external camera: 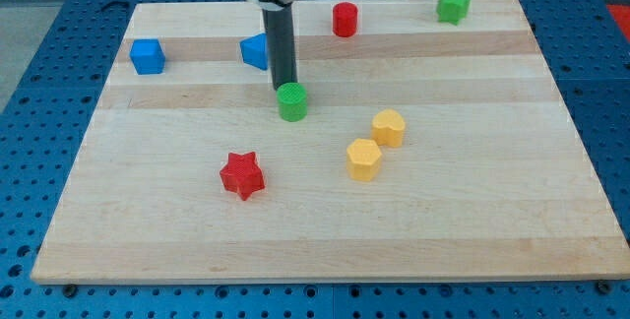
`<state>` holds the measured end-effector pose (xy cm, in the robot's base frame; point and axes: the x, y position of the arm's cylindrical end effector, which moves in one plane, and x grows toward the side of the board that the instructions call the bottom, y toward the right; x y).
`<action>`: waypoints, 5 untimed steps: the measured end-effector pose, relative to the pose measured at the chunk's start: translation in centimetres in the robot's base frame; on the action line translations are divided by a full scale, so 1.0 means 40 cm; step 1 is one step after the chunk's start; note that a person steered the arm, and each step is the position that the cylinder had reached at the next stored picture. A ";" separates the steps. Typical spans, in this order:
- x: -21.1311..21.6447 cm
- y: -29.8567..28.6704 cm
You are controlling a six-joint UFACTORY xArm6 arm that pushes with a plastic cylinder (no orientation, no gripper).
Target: Move the green circle down to the red circle
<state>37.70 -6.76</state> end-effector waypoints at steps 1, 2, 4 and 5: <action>0.080 -0.027; 0.145 0.034; 0.181 0.035; 0.221 0.091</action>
<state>46.52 -3.13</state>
